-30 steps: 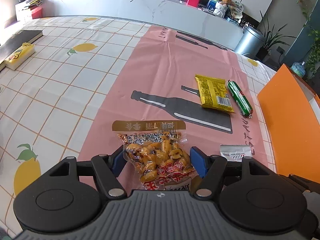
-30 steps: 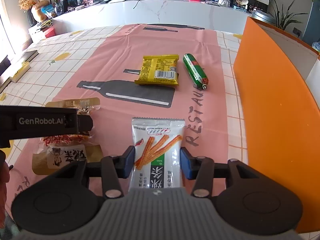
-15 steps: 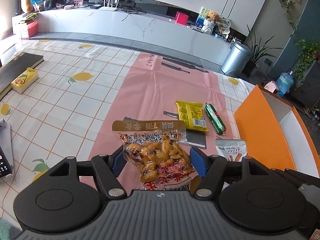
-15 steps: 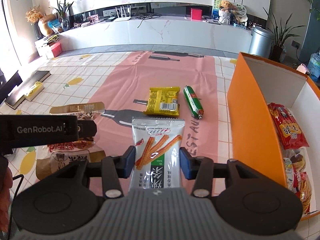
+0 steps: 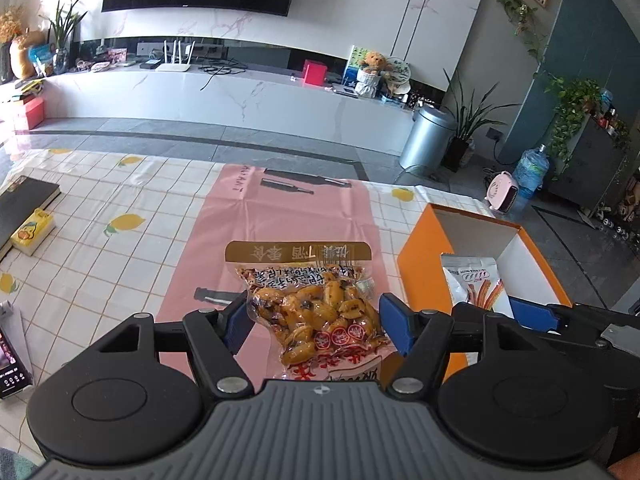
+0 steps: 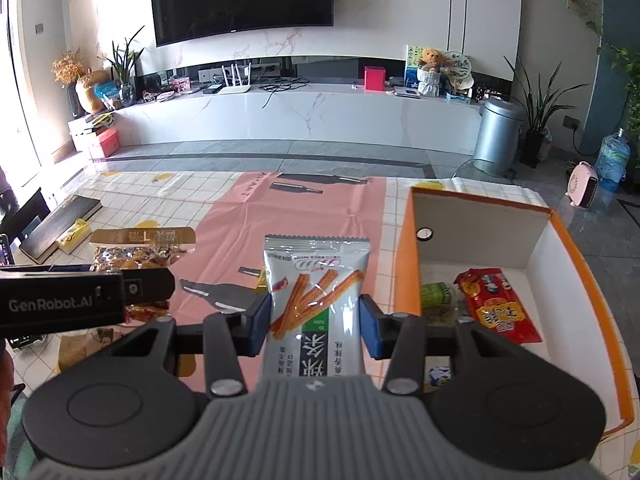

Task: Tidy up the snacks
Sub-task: 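Carry the white breadstick pack into the orange box with right tool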

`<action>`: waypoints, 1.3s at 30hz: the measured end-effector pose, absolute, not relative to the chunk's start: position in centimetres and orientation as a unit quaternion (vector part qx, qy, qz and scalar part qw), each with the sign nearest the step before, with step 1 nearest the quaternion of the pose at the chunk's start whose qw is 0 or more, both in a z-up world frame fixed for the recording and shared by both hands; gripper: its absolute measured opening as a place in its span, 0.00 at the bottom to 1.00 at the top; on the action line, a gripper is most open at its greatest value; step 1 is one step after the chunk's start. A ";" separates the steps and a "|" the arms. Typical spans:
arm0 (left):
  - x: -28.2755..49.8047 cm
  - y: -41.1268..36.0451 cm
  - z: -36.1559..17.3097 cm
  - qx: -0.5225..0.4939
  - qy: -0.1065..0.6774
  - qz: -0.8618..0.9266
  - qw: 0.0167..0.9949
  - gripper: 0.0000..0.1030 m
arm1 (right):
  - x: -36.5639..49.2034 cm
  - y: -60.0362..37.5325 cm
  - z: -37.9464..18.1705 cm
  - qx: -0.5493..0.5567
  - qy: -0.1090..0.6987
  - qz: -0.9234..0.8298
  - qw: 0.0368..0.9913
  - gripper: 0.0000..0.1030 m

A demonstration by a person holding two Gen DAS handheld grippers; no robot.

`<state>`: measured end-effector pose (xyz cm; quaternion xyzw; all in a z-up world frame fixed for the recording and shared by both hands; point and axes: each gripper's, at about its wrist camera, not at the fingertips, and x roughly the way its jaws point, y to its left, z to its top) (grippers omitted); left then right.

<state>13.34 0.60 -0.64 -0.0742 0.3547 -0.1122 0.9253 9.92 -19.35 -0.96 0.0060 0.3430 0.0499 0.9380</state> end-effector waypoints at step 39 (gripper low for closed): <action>18.5 -9.2 -3.4 0.036 0.433 -0.258 0.863 0.44 | 13.1 -35.1 -3.9 0.045 0.433 0.019 0.900 0.43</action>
